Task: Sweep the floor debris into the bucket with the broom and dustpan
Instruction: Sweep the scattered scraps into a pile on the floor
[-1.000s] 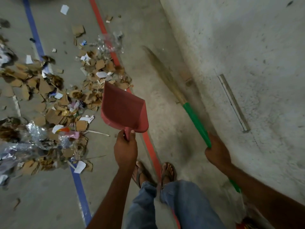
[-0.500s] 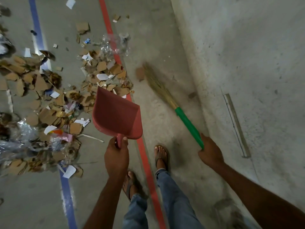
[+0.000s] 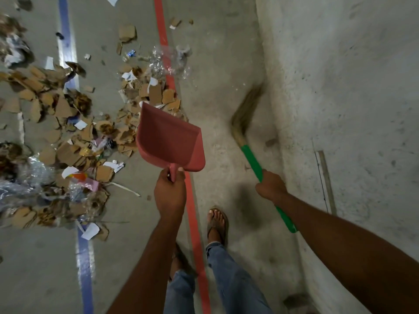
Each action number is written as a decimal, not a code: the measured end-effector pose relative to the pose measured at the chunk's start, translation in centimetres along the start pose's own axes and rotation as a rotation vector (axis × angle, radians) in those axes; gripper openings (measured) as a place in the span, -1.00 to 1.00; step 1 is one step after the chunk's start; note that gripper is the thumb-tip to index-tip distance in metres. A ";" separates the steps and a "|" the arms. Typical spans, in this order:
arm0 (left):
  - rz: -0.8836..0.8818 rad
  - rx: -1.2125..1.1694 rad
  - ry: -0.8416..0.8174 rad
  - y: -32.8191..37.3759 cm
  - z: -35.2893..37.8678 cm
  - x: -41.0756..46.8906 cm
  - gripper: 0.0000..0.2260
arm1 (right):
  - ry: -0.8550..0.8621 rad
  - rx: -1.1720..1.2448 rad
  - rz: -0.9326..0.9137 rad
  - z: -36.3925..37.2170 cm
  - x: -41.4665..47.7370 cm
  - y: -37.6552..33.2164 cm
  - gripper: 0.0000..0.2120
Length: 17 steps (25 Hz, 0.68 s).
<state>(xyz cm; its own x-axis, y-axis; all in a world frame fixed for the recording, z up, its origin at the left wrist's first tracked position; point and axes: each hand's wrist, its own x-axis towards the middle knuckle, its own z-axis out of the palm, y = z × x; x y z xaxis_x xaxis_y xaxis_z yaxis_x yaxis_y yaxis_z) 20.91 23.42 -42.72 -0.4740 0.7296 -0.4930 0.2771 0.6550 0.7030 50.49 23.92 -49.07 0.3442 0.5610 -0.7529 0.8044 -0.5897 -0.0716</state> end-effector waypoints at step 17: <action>-0.118 -0.046 0.060 4.5 0.3 11.6 -0.54 | 0.086 0.015 0.022 -11.2 12.8 -10.2 -0.50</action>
<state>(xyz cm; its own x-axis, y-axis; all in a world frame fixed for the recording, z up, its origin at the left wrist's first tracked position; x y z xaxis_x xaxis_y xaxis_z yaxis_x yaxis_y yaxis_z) 16.89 34.89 -45.38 -0.5502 0.6342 -0.5431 0.1788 0.7249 0.6653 52.08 43.65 -50.71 0.4029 0.5952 -0.6953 0.7890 -0.6109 -0.0657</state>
